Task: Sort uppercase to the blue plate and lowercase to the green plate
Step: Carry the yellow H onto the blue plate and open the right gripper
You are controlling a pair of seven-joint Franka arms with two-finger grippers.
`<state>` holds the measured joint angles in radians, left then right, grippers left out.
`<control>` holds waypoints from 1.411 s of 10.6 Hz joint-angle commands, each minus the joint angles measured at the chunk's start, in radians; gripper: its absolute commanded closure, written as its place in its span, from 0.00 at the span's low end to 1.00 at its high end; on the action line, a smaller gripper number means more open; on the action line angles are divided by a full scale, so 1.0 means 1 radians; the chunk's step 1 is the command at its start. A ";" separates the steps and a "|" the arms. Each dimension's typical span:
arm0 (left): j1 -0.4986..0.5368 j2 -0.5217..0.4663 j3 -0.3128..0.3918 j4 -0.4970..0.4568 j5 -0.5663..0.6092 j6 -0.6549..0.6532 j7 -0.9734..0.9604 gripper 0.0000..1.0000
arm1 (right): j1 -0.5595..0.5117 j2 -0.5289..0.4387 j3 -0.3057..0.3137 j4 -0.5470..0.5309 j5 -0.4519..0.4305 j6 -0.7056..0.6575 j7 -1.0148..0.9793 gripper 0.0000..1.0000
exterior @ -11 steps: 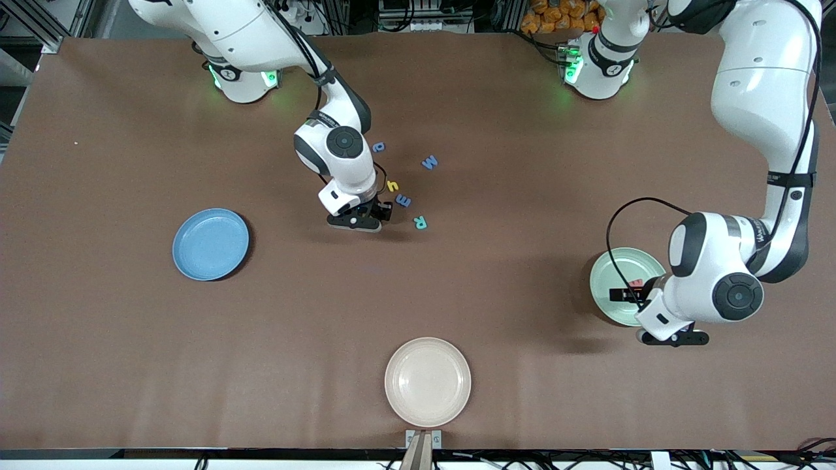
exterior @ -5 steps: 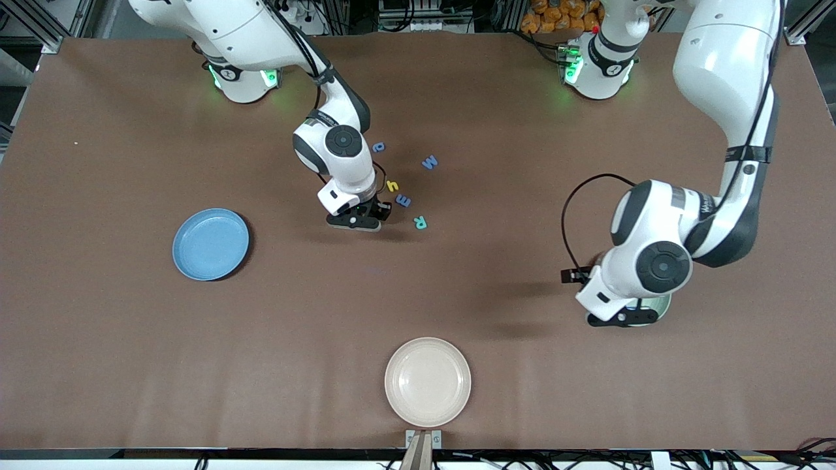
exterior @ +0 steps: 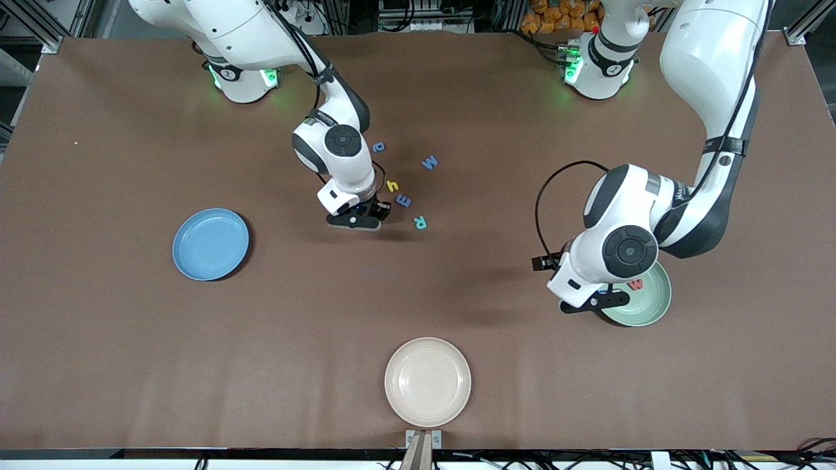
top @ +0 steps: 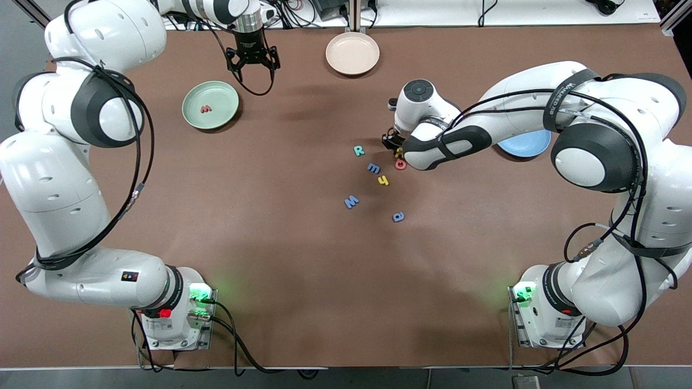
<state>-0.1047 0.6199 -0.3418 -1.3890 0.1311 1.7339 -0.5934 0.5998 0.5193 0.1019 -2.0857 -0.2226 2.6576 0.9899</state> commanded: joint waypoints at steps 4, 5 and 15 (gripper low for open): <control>0.007 -0.054 -0.156 -0.059 -0.065 -0.017 -0.267 0.00 | -0.064 -0.038 -0.019 0.102 0.157 -0.259 -0.308 0.87; 0.007 -0.052 -0.183 -0.077 -0.067 0.002 -0.320 0.00 | -0.069 -0.051 -0.065 0.104 0.213 -0.274 -0.439 0.87; -0.372 0.096 -0.152 -0.110 -0.053 0.349 -0.807 0.00 | -0.152 -0.091 -0.499 0.079 0.302 -0.392 -1.437 0.87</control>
<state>-0.4262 0.7002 -0.5337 -1.5053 0.0814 2.0706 -1.3768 0.4591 0.4528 -0.3669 -1.9748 0.0587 2.2722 -0.3453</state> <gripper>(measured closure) 0.000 0.665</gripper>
